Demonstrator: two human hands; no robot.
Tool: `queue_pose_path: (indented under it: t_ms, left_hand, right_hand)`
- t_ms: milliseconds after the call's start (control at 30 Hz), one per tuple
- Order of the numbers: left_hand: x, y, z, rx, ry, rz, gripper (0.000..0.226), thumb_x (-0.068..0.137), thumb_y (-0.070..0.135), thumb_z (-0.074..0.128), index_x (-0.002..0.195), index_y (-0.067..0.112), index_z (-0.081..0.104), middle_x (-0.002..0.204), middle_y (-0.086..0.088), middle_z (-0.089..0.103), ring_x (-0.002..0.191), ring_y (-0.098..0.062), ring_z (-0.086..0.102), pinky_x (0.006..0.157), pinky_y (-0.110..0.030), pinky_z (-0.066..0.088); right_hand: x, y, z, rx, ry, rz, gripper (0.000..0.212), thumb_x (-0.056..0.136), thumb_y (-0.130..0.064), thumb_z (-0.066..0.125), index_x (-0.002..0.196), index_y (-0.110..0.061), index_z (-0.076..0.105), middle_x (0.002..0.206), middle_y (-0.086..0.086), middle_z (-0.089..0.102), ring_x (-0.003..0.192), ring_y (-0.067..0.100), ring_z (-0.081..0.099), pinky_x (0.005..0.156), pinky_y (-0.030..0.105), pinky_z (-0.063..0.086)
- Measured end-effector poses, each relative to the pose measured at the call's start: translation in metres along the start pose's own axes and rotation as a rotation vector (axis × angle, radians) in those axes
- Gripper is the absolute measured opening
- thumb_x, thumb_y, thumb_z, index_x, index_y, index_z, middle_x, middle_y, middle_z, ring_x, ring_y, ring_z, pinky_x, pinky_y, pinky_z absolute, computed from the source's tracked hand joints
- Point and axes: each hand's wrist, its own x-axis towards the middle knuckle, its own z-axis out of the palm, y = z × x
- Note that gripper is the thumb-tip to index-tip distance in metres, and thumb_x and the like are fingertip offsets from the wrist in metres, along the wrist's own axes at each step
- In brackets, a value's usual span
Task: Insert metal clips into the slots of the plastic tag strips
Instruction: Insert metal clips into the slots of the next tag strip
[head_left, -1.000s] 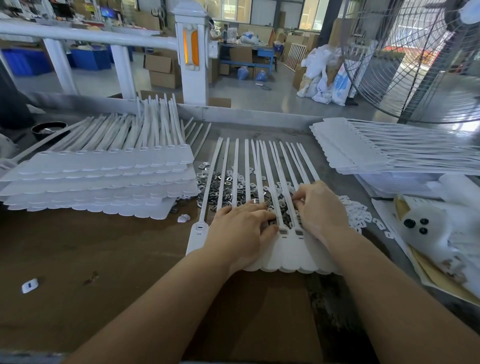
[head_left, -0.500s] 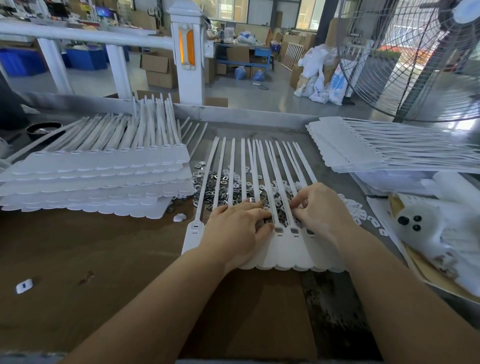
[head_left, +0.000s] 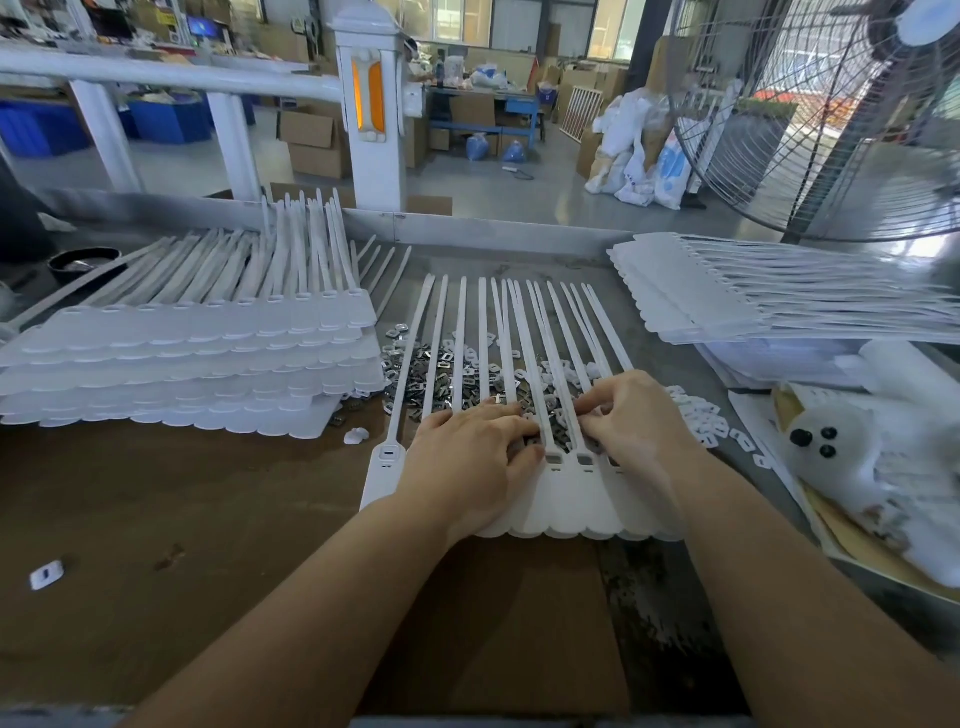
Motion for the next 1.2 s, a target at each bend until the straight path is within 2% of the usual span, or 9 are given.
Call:
queue_pose_path:
  t_ms: [100,167,233,467,700,867,1000,1100,1200]
  left_hand:
    - [0.0,-0.001,0.0,-0.003,0.001,-0.002,0.042,0.094,0.052,0.034,0.133,0.041,0.047,0.148,0.019,0.033,0.138,-0.003,0.024,0.11,-0.034,0.012]
    - [0.0,-0.001,0.0,-0.001,0.001,-0.001,0.043,0.094,0.053,0.034,0.133,0.04,0.047,0.148,0.019,0.033,0.138,-0.004,0.024,0.11,-0.034,0.013]
    - [0.0,-0.001,0.0,0.001,0.001,0.0,0.043,0.094,0.053,0.034,0.133,0.04,0.046,0.149,0.019,0.033,0.139,-0.004,0.023,0.111,-0.034,0.012]
    - [0.0,-0.001,0.0,0.005,-0.003,-0.003,0.042,0.095,0.053,0.034,0.133,0.041,0.046,0.149,0.019,0.032,0.139,-0.004,0.023,0.111,-0.035,0.012]
    - [0.0,-0.001,0.0,0.004,-0.007,-0.005,0.042,0.095,0.053,0.034,0.133,0.041,0.046,0.149,0.019,0.032,0.138,-0.004,0.025,0.11,-0.034,0.013]
    - [0.0,-0.001,0.0,0.0,-0.011,-0.004,0.042,0.095,0.052,0.034,0.133,0.042,0.045,0.149,0.019,0.032,0.139,-0.005,0.023,0.112,-0.035,0.012]
    - [0.0,-0.001,-0.001,-0.004,-0.015,-0.004,0.042,0.095,0.052,0.034,0.134,0.041,0.045,0.149,0.019,0.031,0.139,-0.005,0.023,0.112,-0.035,0.012]
    - [0.0,0.0,-0.001,-0.007,-0.016,-0.007,0.042,0.095,0.053,0.034,0.134,0.041,0.045,0.15,0.019,0.031,0.139,-0.005,0.023,0.112,-0.035,0.011]
    - [-0.001,0.0,-0.001,-0.008,-0.014,-0.004,0.042,0.095,0.053,0.034,0.134,0.042,0.045,0.149,0.019,0.031,0.139,-0.005,0.023,0.112,-0.035,0.011]
  right_hand:
    - [0.0,0.0,-0.004,0.045,-0.035,0.052,0.024,0.086,-0.004,0.061,0.106,-0.013,0.07,0.089,0.003,0.067,0.064,0.007,0.06,0.056,0.016,0.047]
    - [0.0,0.0,-0.007,0.039,-0.072,0.09,0.038,0.078,0.005,0.063,0.111,-0.013,0.068,0.1,0.006,0.066,0.08,0.015,0.065,0.068,0.024,0.055]
    - [0.0,-0.002,-0.008,-0.007,-0.083,0.096,0.042,0.073,0.007,0.065,0.11,-0.013,0.068,0.108,0.007,0.066,0.091,0.02,0.063,0.08,0.034,0.055]
    - [-0.002,0.0,0.003,-0.169,0.087,0.013,0.016,0.086,-0.009,0.063,0.097,-0.014,0.073,0.095,0.004,0.07,0.084,0.018,0.064,0.079,0.029,0.051]
    - [0.001,0.001,0.007,-0.273,0.087,-0.06,0.022,0.09,-0.009,0.058,0.108,-0.013,0.07,0.109,0.008,0.064,0.09,0.022,0.063,0.084,0.029,0.051]
    - [0.004,0.001,0.01,-0.329,0.103,-0.053,0.02,0.09,-0.005,0.055,0.102,-0.01,0.07,0.102,0.009,0.065,0.084,0.02,0.064,0.076,0.026,0.052]
    - [0.002,0.002,0.014,-0.343,0.164,-0.079,0.018,0.092,-0.006,0.052,0.1,-0.009,0.068,0.1,0.008,0.06,0.081,0.018,0.057,0.072,0.023,0.045]
    - [-0.001,0.002,0.016,-0.263,0.266,-0.087,0.015,0.094,-0.009,0.05,0.101,-0.006,0.064,0.106,0.008,0.052,0.09,0.017,0.05,0.074,0.022,0.038]
    - [-0.007,-0.003,0.015,-0.212,0.425,-0.146,0.015,0.095,-0.009,0.048,0.102,-0.004,0.061,0.103,0.01,0.055,0.094,0.021,0.05,0.075,0.027,0.041]
